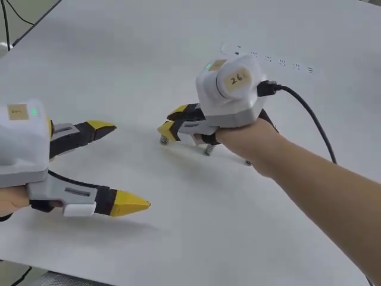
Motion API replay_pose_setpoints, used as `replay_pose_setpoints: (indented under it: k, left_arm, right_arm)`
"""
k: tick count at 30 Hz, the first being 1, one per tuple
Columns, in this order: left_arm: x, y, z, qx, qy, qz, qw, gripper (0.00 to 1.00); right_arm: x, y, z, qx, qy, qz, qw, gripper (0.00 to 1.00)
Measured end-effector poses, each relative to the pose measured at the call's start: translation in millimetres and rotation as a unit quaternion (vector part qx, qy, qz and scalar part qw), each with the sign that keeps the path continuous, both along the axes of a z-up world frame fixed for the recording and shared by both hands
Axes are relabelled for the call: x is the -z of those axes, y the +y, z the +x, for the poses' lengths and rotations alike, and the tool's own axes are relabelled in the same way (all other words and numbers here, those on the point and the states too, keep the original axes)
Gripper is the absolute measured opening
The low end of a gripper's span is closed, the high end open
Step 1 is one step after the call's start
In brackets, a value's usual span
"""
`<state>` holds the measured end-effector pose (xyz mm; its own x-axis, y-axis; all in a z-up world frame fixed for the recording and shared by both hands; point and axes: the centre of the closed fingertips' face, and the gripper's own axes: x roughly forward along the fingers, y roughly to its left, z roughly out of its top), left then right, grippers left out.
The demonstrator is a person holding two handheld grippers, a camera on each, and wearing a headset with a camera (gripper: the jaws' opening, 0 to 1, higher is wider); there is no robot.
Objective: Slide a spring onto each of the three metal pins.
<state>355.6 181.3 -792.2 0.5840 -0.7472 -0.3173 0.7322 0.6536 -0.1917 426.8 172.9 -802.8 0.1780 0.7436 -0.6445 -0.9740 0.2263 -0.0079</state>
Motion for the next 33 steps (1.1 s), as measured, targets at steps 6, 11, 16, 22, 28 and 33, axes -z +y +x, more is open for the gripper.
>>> replay_pose_setpoints:
  k: [6, 11, 16, 22, 28, 33]
  left_arm:
    - [-5.6, 0.8, 1.1, -0.004, -0.003, -0.001, 1.0000, 0.96]
    - [-12.8, 0.8, 2.5, -0.006, -0.006, 0.003, 1.0000, 0.96]
    - [-21.3, -1.6, 5.4, -0.009, -0.010, 0.002, 0.9999, 0.97]
    - [-26.8, -8.0, 2.3, -0.004, -0.013, 0.005, 0.9999, 0.98]
    - [-32.7, -12.9, -1.9, 0.004, -0.017, 0.004, 0.9998, 0.98]
    - [-33.8, -12.7, -6.6, 0.006, -0.016, 0.006, 0.9998, 0.98]
  right_arm:
    - [-6.7, -12.6, -1.7, 0.003, -0.001, 0.007, 1.0000, 0.18]
    - [-16.9, -23.3, -11.0, 0.008, -0.003, 0.027, 0.9996, 0.24]
    - [-27.1, -37.6, -18.9, 0.025, -0.007, 0.045, 0.9986, 0.28]
    - [-35.7, -55.6, -30.1, 0.040, -0.003, 0.068, 0.9969, 0.35]
    - [-41.4, -72.7, -44.0, 0.058, -0.003, 0.074, 0.9955, 0.40]
    - [-42.8, -94.4, -50.7, 0.094, -0.013, 0.070, 0.9931, 0.54]
